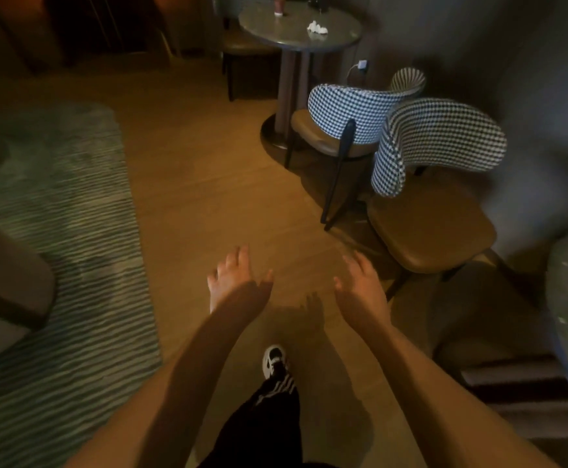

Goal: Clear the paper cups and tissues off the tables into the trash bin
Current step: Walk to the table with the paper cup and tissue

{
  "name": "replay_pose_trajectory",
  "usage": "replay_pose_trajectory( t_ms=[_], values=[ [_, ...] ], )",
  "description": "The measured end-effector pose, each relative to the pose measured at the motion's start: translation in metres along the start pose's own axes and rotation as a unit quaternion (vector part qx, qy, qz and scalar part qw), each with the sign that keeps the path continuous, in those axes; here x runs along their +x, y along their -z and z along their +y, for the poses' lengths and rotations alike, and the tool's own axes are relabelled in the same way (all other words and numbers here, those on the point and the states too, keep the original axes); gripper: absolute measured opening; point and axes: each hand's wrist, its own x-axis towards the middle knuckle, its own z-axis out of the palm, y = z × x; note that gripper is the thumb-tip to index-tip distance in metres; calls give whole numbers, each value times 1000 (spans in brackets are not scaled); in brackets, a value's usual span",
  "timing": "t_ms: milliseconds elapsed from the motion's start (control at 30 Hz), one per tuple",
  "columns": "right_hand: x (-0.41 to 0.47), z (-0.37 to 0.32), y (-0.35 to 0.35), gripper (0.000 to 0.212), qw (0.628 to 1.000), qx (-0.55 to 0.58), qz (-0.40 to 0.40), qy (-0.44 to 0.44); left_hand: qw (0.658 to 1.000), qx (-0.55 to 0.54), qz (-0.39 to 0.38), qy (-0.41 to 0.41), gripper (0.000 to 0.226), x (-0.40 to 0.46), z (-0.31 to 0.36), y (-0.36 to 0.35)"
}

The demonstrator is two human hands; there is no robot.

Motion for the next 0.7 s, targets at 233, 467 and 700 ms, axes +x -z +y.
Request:
replay_pose_trajectory(
  t_ms=[233,467,700],
  values=[
    [218,-35,32,51,999,-29,18,33,1000,-19,13,-4,75,203,38,27],
    [393,-69,17,51,999,-23,30,19,1000,-24,5,11,75,362,55,24],
    [596,-96,-6,52,998,11,2,58,999,-2,14,31,74,568,77,13]
  ],
)
